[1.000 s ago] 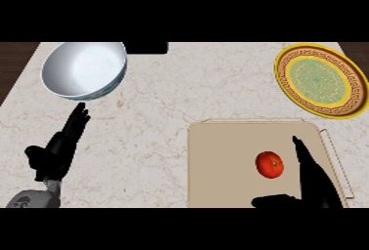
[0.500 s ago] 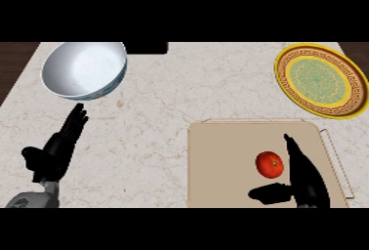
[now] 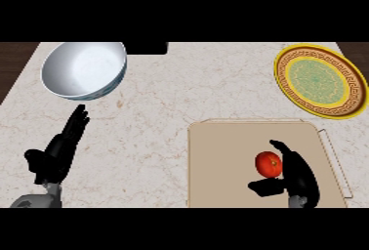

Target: Pick the tomato from the tray and place it in the plate

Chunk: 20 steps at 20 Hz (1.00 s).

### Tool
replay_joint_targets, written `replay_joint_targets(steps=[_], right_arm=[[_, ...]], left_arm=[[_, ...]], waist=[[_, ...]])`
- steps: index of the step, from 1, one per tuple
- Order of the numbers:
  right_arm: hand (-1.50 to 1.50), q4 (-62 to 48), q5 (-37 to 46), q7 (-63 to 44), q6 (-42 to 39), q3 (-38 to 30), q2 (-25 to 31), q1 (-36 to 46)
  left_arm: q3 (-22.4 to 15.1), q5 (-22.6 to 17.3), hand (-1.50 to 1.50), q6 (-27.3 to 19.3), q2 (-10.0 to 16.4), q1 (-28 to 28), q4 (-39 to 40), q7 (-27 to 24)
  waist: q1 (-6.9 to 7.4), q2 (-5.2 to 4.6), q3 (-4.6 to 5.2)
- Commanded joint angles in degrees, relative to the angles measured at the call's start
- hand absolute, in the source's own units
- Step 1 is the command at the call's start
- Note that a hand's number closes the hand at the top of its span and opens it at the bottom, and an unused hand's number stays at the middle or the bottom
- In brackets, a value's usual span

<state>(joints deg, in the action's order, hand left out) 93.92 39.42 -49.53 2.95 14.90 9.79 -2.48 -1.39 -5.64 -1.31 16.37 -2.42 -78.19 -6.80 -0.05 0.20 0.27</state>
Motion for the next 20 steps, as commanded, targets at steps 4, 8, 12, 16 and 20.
replay_joint_targets(steps=[4, 8, 12, 16, 20], right_arm=[[1.50, -7.8, -1.2, 8.2, 0.7, -0.1, -2.0, 3.2], [1.50, -8.6, 1.9, 13.2, 5.3, 1.5, -2.1, -0.4], [1.50, -3.5, 6.8, 11.3, 5.1, 0.8, 0.9, 0.5], [1.50, -4.5, 0.3, 21.4, 6.1, -13.8, 15.4, -5.2], [1.50, -11.8, -5.4, 29.2, 6.4, -28.1, 26.9, -7.1]], left_arm=[[-0.1, 0.8, 0.00, 0.6, -1.1, 1.2, -2.5, 1.1], [1.5, 0.5, 0.00, 1.8, -1.1, 0.5, 1.7, -2.6], [1.1, 1.5, 0.00, 1.5, -1.7, 0.6, -0.4, -0.6], [2.4, 1.1, 0.00, 1.2, -0.7, -0.2, 0.6, -1.1], [3.3, -0.2, 0.00, 3.1, 0.3, 2.5, 1.3, -2.0]], waist=[[0.49, -0.18, -0.30], [0.20, -0.22, -0.29], [0.12, -0.13, -0.27], [-1.18, -0.07, -0.41], [-2.10, -0.06, -0.56]])
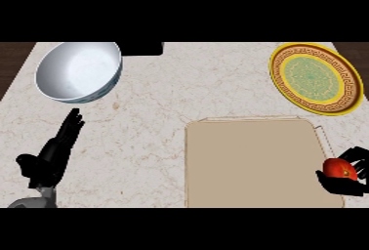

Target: Pick the tomato from the tray and place it in the plate

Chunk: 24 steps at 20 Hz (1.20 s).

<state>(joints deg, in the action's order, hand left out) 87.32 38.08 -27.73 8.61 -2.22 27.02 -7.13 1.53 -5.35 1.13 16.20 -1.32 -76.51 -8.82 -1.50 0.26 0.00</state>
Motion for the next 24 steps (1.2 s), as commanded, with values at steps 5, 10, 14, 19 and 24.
replay_joint_targets(steps=[5, 10, 14, 19, 24], right_arm=[[1.50, -15.6, -13.5, 24.4, -2.0, -21.8, 17.8, -1.9], [1.50, -10.6, -14.7, 30.8, -0.3, -26.9, 16.4, -7.1], [1.50, -10.5, -14.6, 29.2, 2.1, -30.2, 19.1, -0.5], [1.50, -2.0, -10.1, 21.8, 2.9, -26.9, 16.9, 3.3], [1.50, -3.0, -11.2, 19.5, -0.4, -25.9, 16.8, 10.0]], left_arm=[[0.7, 0.2, 0.00, 0.2, 0.7, -1.6, -0.2, 0.8], [-0.1, 1.1, 0.00, 0.2, -0.6, -3.5, -0.4, 3.8], [0.3, 1.2, 0.00, -0.6, -1.4, -2.5, -0.7, 3.0], [-0.2, 2.6, 0.00, 0.4, -2.8, -2.3, 3.3, -0.7], [2.4, 2.1, 0.00, 1.9, -1.6, -5.0, 5.2, -0.8]], waist=[[0.86, -0.23, -0.11], [0.76, -0.13, 0.01], [1.40, -0.19, -0.02], [1.56, -0.31, 0.05], [1.51, -0.31, 0.05]])
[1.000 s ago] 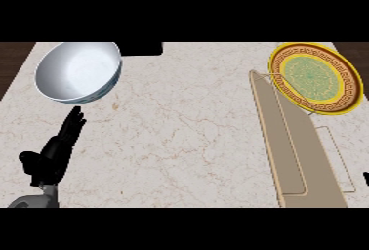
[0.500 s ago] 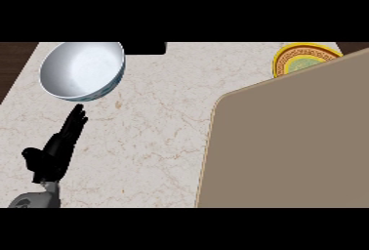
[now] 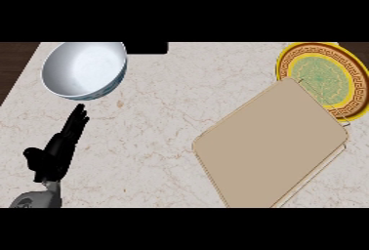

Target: Pick the tomato from the tray and place it in the plate

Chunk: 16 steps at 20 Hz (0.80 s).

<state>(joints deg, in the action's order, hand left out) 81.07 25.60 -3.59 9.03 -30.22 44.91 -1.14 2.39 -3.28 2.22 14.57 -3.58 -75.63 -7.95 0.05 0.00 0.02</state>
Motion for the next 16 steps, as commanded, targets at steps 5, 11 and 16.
replay_joint_targets(steps=[5, 11, 16], right_arm=[[1.50, -1.8, 4.1, -5.3, -3.0, 6.4, -0.9, 11.2], [1.50, -19.5, 5.9, -2.6, -3.1, 11.8, -2.0, 27.1], [1.50, -31.9, 8.6, 4.4, 2.0, 13.5, -5.5, 34.0]], left_arm=[[2.0, -0.7, 0.00, 2.6, 1.1, -0.3, -1.0, 0.8], [-0.8, 2.6, 0.00, -0.6, -2.8, 0.1, -0.6, -0.3], [-1.2, 2.5, 0.00, -0.8, -3.0, 1.3, -5.9, 4.1]], waist=[[0.36, -0.02, -0.02], [1.27, -0.27, -0.05], [1.64, -0.33, -0.11]])
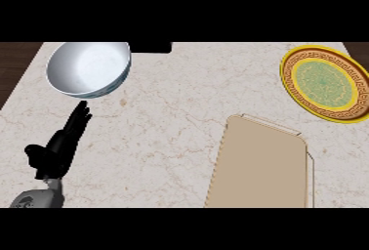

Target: Pick the tomato from the tray and place it in the plate

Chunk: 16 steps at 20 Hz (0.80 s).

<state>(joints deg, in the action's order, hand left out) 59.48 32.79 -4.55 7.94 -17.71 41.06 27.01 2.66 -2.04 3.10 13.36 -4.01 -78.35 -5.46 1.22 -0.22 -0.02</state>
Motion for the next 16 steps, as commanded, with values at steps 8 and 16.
replay_joint_targets(steps=[8, 16], right_arm=[[1.50, -29.9, 6.7, 4.9, 11.1, 2.5, -7.2, 20.5], [-1.50, -41.6, 2.5, 3.7, 19.9, -5.0, -8.6, 25.0]], left_arm=[[-0.5, 1.2, 0.00, 0.0, -0.8, 0.3, -1.9, 0.8], [-0.1, 0.5, 0.00, 1.2, -1.0, -2.5, 0.4, 1.1]], waist=[[0.97, -0.33, -0.08], [1.77, -0.92, -0.15]])
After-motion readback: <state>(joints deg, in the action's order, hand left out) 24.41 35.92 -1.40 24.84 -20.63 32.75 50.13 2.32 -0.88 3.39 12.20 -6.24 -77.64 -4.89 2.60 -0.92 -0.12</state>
